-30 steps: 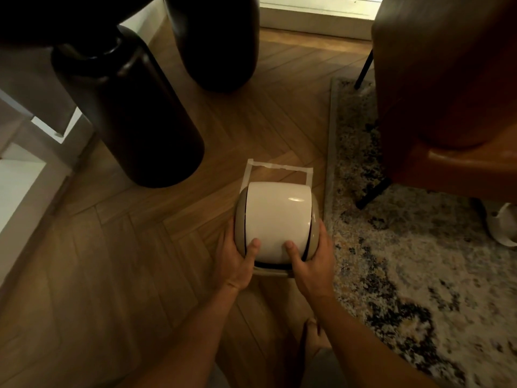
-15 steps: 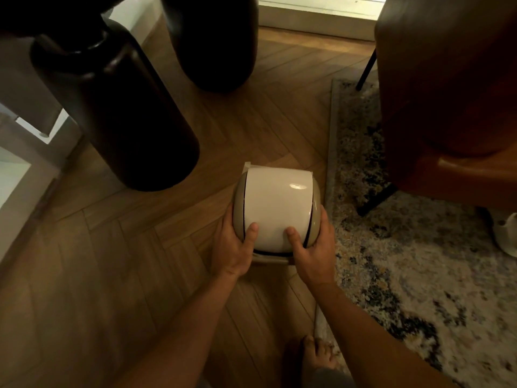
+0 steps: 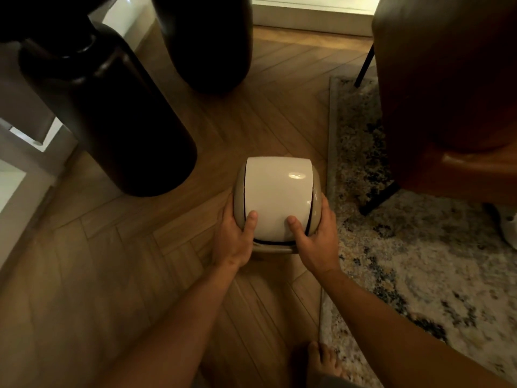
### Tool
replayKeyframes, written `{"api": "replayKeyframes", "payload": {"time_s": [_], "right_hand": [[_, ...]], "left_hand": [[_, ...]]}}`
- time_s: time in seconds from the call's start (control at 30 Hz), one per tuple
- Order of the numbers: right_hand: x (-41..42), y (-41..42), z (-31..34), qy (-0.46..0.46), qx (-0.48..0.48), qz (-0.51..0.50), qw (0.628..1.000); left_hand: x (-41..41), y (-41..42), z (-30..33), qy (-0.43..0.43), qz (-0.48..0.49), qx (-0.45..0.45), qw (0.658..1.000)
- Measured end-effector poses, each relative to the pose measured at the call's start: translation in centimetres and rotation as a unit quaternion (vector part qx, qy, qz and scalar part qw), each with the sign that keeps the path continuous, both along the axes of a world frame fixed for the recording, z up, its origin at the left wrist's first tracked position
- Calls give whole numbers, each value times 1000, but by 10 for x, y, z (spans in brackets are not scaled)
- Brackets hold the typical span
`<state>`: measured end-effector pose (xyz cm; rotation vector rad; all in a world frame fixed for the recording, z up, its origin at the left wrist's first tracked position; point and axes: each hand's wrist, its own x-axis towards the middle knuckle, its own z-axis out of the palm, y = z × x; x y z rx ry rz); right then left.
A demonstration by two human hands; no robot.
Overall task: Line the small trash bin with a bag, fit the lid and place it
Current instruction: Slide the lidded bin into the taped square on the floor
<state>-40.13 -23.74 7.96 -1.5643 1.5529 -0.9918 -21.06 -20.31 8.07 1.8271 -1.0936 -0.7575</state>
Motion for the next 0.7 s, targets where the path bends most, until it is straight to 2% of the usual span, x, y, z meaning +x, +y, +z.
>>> {"api": "replayKeyframes", "payload": {"time_s": [0.23,0.5,0.7], "right_hand": [[-6,-25,-4,25,15,57,998],[-17,-55,-3,17,6,121,993],[-17,-76,-3,19,-8,136,991]], "left_hand": [[14,-29,6,-17,-24,-12,999],[37,-53,1,-7,-143,14,990],[43,-77,0,-17,-162,7,987]]}}
